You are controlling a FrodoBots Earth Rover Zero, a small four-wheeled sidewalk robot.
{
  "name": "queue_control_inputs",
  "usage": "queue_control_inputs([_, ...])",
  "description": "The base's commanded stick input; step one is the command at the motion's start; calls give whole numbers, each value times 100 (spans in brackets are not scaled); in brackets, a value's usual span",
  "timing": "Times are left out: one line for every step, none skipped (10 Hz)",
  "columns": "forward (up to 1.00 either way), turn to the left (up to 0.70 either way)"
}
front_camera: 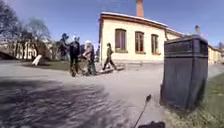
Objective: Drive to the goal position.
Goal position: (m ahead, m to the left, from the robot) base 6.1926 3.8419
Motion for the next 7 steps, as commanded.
queue_control_inputs([85,0])
queue_control_inputs([85,0])
queue_control_inputs([85,0])
queue_control_inputs([85,0])
queue_control_inputs([85,0])
queue_control_inputs([85,0])
queue_control_inputs([85,0])
